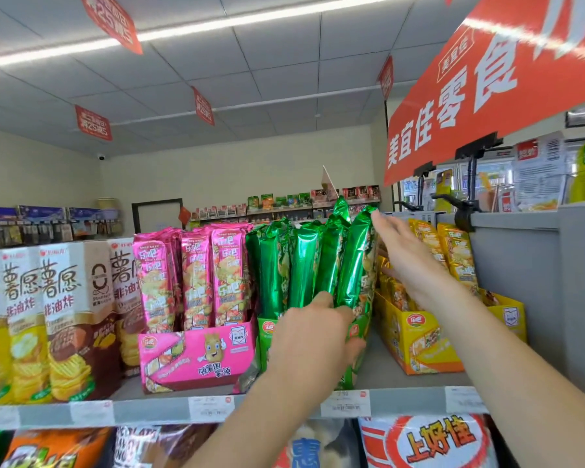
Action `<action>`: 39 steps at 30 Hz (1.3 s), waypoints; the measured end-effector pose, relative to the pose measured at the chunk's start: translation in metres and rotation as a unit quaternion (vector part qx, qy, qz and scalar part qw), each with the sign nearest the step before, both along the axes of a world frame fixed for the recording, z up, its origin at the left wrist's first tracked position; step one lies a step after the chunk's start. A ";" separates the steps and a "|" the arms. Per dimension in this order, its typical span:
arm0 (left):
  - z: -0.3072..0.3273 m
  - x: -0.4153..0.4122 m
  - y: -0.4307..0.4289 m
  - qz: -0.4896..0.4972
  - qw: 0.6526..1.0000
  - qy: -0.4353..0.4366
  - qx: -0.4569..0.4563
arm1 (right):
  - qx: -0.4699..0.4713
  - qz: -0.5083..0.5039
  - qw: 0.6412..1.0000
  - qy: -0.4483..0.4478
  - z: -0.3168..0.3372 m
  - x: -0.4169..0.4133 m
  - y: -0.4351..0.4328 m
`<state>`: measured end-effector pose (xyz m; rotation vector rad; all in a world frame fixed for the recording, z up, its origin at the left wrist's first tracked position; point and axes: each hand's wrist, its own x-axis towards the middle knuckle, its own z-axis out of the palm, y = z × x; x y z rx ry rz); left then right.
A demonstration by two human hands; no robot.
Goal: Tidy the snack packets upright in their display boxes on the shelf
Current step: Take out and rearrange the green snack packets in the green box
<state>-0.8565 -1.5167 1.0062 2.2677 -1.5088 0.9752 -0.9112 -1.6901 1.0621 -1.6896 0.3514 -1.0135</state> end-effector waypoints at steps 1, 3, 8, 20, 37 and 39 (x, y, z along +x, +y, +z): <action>0.001 0.002 0.004 -0.025 0.999 0.017 -0.012 | 0.000 0.015 1.000 -0.005 0.000 -0.002 0.001; 0.000 0.009 0.016 -0.059 0.997 0.051 -0.028 | 0.004 0.045 0.999 -0.013 0.001 -0.006 0.003; 0.002 0.035 0.039 -0.079 0.992 0.098 -0.031 | 0.006 0.074 0.997 -0.037 0.007 -0.020 0.002; -0.002 0.031 0.045 -0.040 0.983 -0.005 -0.179 | -0.128 0.055 0.990 -0.031 0.019 -0.029 0.001; 0.115 0.054 0.000 -0.040 0.997 -0.067 0.002 | -0.261 0.094 0.959 0.061 0.030 -0.015 0.032; 0.111 0.053 -0.004 -0.048 0.995 -0.085 0.012 | -0.167 0.153 0.974 0.017 0.022 -0.027 0.022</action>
